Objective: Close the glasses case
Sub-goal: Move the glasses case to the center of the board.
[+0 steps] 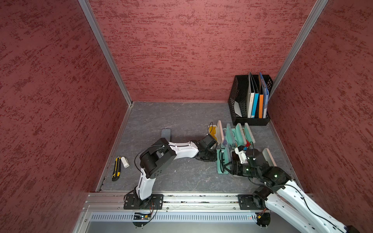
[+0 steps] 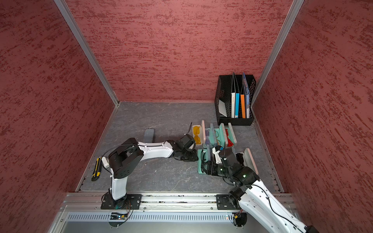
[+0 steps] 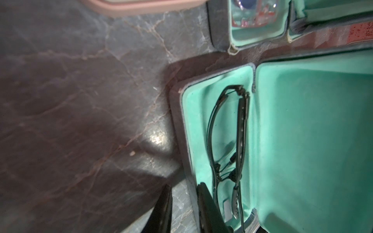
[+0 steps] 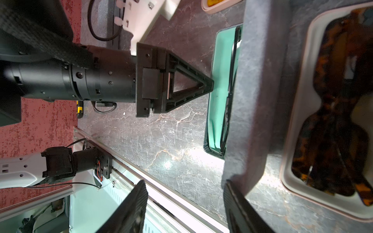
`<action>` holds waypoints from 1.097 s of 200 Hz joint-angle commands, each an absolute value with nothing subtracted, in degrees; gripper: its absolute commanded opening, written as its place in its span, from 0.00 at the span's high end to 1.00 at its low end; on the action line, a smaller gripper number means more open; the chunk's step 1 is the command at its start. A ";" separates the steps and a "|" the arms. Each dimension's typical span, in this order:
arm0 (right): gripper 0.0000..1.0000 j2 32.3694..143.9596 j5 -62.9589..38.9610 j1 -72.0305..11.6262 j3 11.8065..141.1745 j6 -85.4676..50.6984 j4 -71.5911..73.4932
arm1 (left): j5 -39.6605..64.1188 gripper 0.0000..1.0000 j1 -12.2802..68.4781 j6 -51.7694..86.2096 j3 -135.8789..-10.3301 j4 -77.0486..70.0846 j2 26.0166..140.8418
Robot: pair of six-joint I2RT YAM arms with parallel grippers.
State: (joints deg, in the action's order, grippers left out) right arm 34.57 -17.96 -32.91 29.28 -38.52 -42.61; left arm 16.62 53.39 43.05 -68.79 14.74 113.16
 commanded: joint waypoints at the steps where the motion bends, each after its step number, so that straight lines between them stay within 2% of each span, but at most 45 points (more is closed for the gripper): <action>1: 0.40 34.85 -18.53 -32.41 30.54 -37.66 -40.45 | 11.09 0.77 51.91 41.90 -65.12 20.76 113.27; 46: 0.40 36.66 -19.31 -32.42 30.67 -37.62 -38.77 | 10.11 0.79 51.00 41.07 -62.89 21.24 111.95; 129: 0.40 39.63 -20.88 -32.38 31.64 -37.21 -36.39 | 11.56 0.91 49.39 34.80 -61.17 22.96 109.59; 219: 0.40 42.13 -21.83 -32.41 31.64 -36.96 -34.59 | 11.87 0.91 49.13 28.91 -63.13 29.85 108.63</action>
